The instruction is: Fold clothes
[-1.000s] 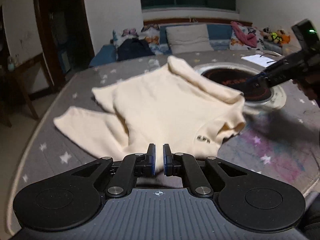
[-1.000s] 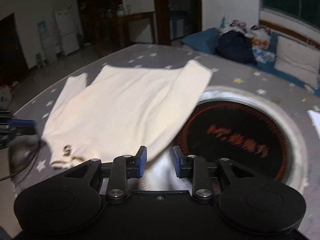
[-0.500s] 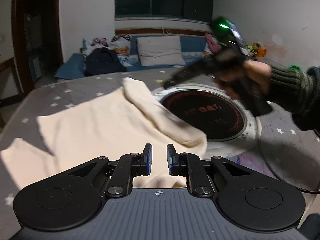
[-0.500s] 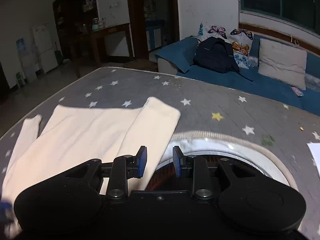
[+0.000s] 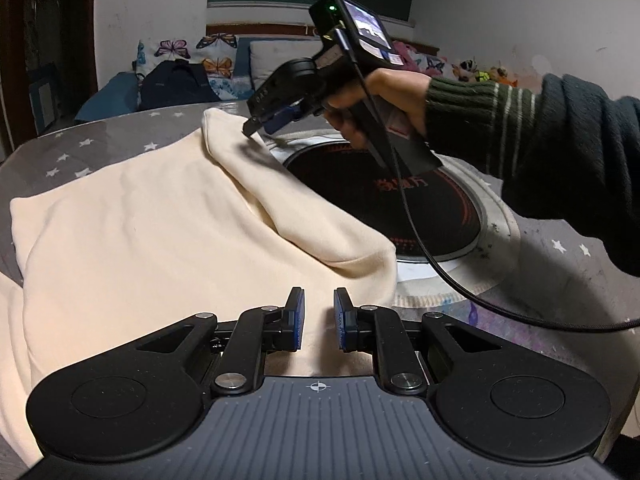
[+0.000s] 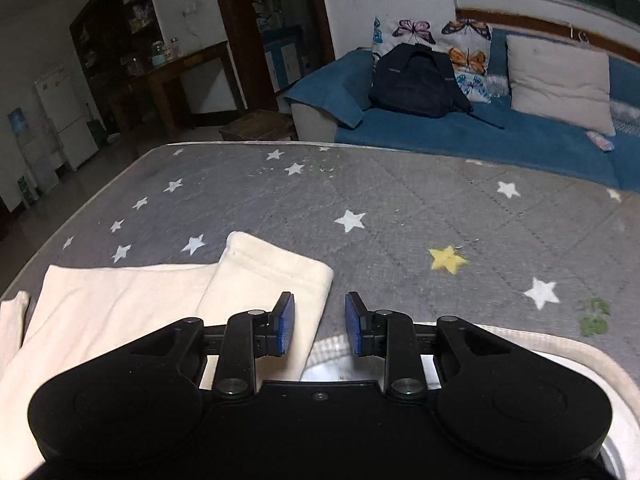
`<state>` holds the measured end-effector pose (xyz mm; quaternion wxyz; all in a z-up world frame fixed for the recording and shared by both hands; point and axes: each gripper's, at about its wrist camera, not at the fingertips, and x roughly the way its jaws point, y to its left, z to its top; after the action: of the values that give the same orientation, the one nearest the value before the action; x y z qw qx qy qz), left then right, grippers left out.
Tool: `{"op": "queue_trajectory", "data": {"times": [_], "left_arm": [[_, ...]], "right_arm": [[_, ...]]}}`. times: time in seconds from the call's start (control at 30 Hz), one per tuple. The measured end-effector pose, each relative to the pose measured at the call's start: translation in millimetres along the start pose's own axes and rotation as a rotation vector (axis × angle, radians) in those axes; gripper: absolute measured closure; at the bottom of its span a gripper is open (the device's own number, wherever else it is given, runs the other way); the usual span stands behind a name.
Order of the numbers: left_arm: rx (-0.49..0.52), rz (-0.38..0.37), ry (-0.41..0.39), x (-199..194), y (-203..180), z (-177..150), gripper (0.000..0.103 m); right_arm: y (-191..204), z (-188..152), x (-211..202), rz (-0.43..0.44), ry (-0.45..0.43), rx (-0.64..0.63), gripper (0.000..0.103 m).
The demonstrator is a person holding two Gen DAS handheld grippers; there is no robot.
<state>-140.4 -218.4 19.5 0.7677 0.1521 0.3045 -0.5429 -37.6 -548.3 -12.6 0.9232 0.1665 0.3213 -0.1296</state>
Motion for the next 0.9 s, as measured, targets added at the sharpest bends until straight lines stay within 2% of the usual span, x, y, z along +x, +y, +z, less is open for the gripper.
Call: {"op": "queue_trajectory", "data": {"times": [0.07, 0.13, 0.23, 0.4, 0.6, 0.73, 0.9], "left_arm": [[-0.004, 0.002, 0.004, 1.8, 0.4, -1.4, 0.087], [-0.005, 0.003, 0.004, 2.2, 0.2, -1.9, 0.087], [-0.008, 0.006, 0.003, 2.4, 0.1, -2.1, 0.087], [0.004, 0.02, 0.003, 1.4, -2.3, -1.9, 0.086], [0.017, 0.028, 0.003, 1.0, -4.8, -2.7, 0.086], [0.027, 0.031, 0.005, 0.6, -5.3, -3.2, 0.085], [0.034, 0.033, 0.003, 0.6, -5.3, -4.0, 0.085]], "right_arm": [[0.3, -0.4, 4.2, 0.006, -0.007, 0.011, 0.077], [1.9, 0.3, 5.3, 0.003, -0.008, 0.007, 0.09], [4.9, -0.3, 2.7, -0.012, -0.008, -0.012, 0.097], [3.1, 0.2, -15.2, -0.061, -0.044, -0.035, 0.098], [-16.9, -3.2, -64.0, -0.204, -0.098, -0.103, 0.098], [-40.5, -21.5, -102.8, -0.324, -0.103, -0.14, 0.098], [-63.4, -57.7, -128.3, -0.411, -0.07, -0.128, 0.098]]}}
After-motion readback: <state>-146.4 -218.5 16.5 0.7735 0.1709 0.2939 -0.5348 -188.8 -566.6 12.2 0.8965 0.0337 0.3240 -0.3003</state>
